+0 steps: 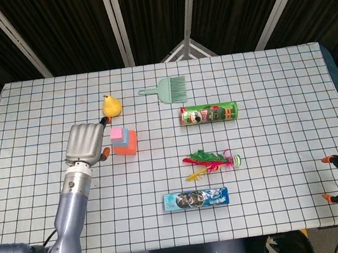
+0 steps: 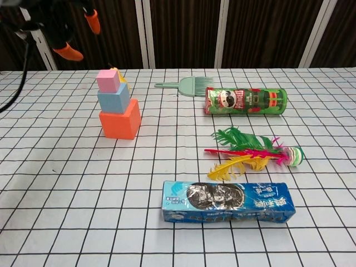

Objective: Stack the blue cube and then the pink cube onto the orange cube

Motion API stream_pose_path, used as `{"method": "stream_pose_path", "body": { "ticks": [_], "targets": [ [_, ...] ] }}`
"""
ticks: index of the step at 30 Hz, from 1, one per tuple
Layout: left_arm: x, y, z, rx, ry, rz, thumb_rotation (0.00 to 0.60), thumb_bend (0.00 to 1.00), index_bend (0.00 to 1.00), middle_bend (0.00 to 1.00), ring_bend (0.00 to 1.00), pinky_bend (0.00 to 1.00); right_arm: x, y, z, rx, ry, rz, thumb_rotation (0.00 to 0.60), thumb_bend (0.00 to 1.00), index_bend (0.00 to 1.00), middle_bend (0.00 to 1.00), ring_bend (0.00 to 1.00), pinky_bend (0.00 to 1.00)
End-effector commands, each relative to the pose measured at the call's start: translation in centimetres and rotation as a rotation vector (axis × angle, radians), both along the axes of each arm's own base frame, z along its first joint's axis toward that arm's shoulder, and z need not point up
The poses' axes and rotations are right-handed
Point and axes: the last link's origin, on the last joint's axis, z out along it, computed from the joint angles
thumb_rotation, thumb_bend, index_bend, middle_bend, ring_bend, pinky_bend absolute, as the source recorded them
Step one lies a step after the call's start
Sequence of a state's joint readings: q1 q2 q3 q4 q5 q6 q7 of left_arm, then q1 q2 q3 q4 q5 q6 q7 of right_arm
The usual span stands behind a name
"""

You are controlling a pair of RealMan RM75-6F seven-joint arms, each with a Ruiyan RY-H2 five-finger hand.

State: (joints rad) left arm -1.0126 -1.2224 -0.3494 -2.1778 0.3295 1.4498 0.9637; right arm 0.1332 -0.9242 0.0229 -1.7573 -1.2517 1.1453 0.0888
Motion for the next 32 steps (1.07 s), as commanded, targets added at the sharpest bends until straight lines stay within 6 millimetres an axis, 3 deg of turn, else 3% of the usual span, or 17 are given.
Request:
{"method": "stream_pose_path", "body": {
  "ticks": [1, 4, 8, 13, 19, 32],
  "targets": [
    [-2.8, -3.5, 4.3, 0.060, -0.087, -0.001, 0.600, 0.35, 0.25, 0.59, 0.48, 0.66, 0.1, 0.1, 0.2, -0.009, 0.001, 0.004, 0.600, 0.17, 0.25, 0.20, 0.19, 0.10],
    [-6.7, -5.5, 5.3, 0.068, -0.047, 0.014, 0.600, 0.35, 0.23, 0.45, 0.37, 0.51, 0.3, 0.3, 0.2, -0.011, 0.000, 0.008, 0.600, 0.17, 0.25, 0.20, 0.19, 0.10],
    [-12.2, -9.8, 6.4, 0.041, 0.055, 0.079, 0.600, 0.35, 0.21, 0.29, 0.20, 0.33, 0.5, 0.3, 0.3, -0.015, 0.005, 0.019, 0.600, 0.17, 0.25, 0.20, 0.19, 0.10],
    [-16.8, -12.2, 5.9, 0.083, 0.012, 0.045, 0.600, 0.35, 0.18, 0.17, 0.10, 0.23, 0.7, 0.4, 0.7, -0.050, 0.020, 0.036, 0.600, 0.17, 0.25, 0.20, 0.19, 0.10],
    [-21.7, -13.4, 3.1, 0.182, -0.024, -0.065, 0.600, 0.35, 0.17, 0.15, 0.07, 0.17, 0.6, 0.3, 0.9, -0.090, 0.039, 0.055, 0.600, 0.17, 0.25, 0.20, 0.19, 0.10],
    [-22.9, -13.1, 1.7, 0.226, 0.024, -0.040, 0.600, 0.35, 0.17, 0.16, 0.07, 0.17, 0.3, 0.2, 0.5, -0.082, 0.044, 0.038, 0.600, 0.17, 0.25, 0.20, 0.19, 0.10]
  ]
}}
